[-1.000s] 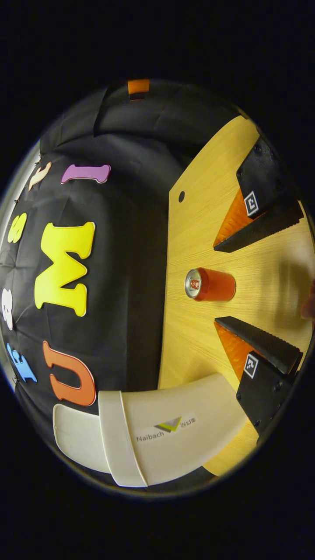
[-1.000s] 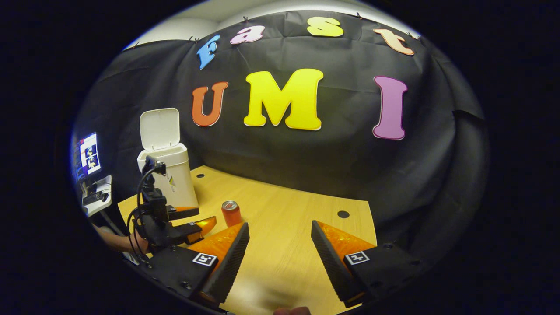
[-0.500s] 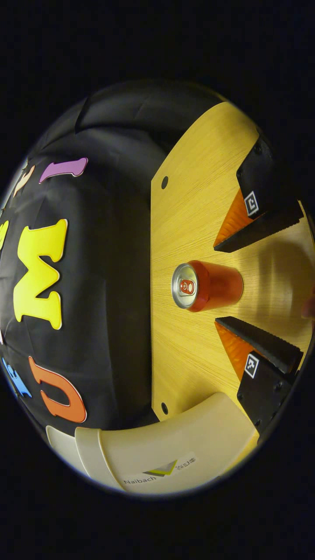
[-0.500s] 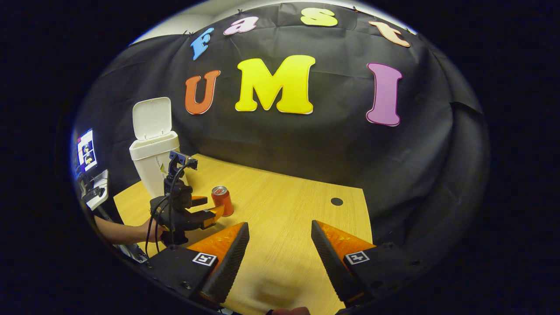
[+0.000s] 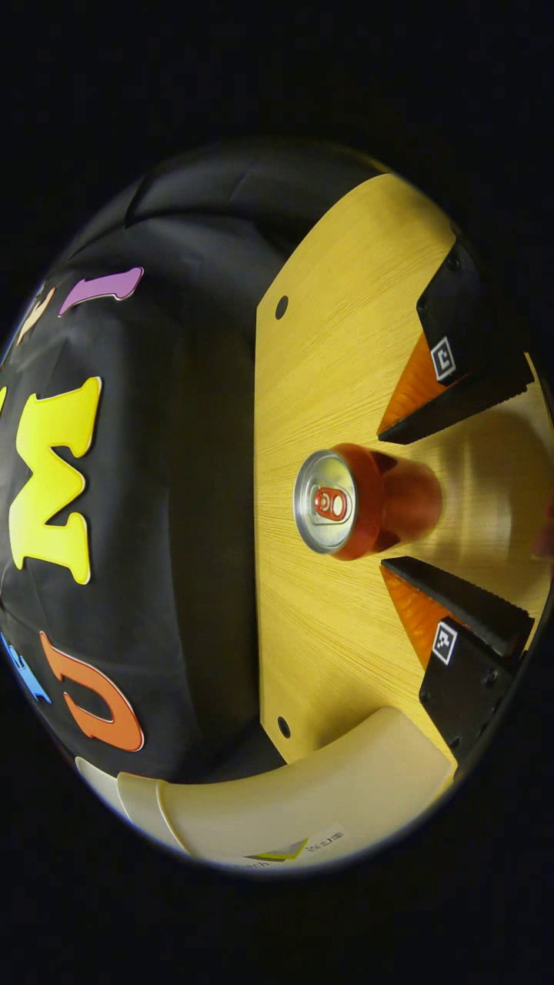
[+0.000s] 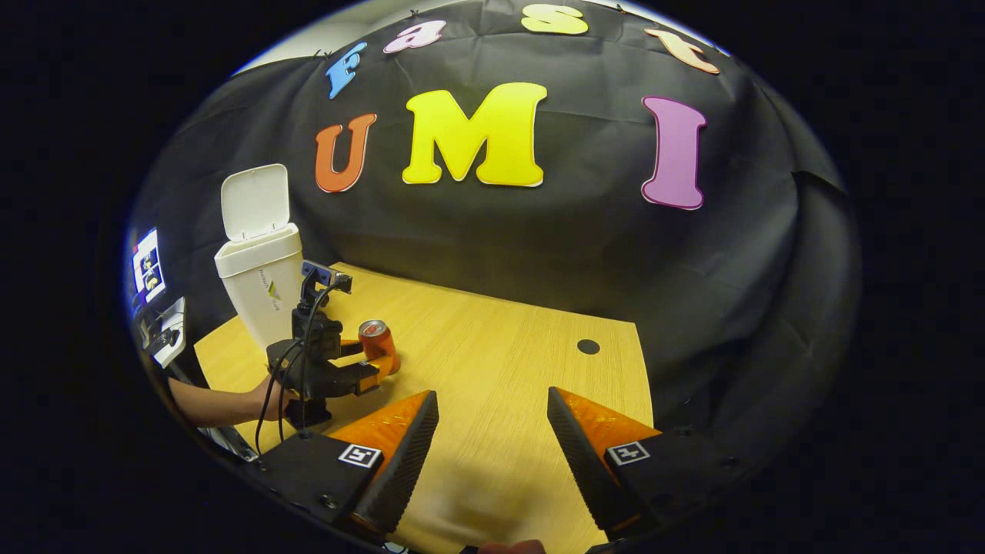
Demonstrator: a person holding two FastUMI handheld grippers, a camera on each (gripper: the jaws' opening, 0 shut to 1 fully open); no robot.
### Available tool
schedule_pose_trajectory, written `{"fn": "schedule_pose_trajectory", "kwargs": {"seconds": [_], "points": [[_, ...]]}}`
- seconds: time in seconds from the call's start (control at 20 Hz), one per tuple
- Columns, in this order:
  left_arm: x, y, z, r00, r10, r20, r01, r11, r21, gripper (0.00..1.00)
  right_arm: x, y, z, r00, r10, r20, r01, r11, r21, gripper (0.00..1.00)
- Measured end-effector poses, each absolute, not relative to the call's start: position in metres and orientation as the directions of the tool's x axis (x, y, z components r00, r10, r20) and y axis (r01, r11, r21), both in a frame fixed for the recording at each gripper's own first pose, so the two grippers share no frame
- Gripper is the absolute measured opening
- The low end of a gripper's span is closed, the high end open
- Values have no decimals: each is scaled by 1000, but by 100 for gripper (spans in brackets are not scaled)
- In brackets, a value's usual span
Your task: Press the lid of the desktop garbage bin to open it, pick up the crumpled paper on the desktop and throw it into the bin, then pick up the pop can on the desktop and drop it into the bin, and finally close the garbage bin lid.
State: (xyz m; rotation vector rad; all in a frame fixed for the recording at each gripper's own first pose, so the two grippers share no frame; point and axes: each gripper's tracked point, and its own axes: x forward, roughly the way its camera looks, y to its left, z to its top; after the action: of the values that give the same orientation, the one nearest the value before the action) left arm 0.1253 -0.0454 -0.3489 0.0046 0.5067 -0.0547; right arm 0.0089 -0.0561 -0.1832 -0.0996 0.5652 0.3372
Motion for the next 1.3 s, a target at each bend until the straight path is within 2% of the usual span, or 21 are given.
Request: {"fn": "schedule_pose_trajectory", "kwargs": {"seconds": [0.2,0.25,0.35,0.7,1.05,1.3], "points": [[131,-44,-354,865,-59,-499,75,997,12,97,14,-58,-182,790,279,-545,-332,943,1,90],[133,-44,-352,867,-64,-495,81,997,14,88,14,-58,-183,790,280,-546,-332,943,3,89],[133,-44,-346,868,-71,-492,86,996,7,85,14,-54,-181,788,289,-543,-341,940,4,90],[112,-26,-248,924,-29,-381,31,1000,0,83,20,-21,-166,789,371,-490,-385,920,76,90],[88,49,-101,969,155,-192,-150,988,38,83,15,7,-142,801,441,-405,-414,897,156,90],[76,129,-39,949,292,-116,-286,956,66,83,14,20,-130,814,450,-368,-408,893,188,90]]}}
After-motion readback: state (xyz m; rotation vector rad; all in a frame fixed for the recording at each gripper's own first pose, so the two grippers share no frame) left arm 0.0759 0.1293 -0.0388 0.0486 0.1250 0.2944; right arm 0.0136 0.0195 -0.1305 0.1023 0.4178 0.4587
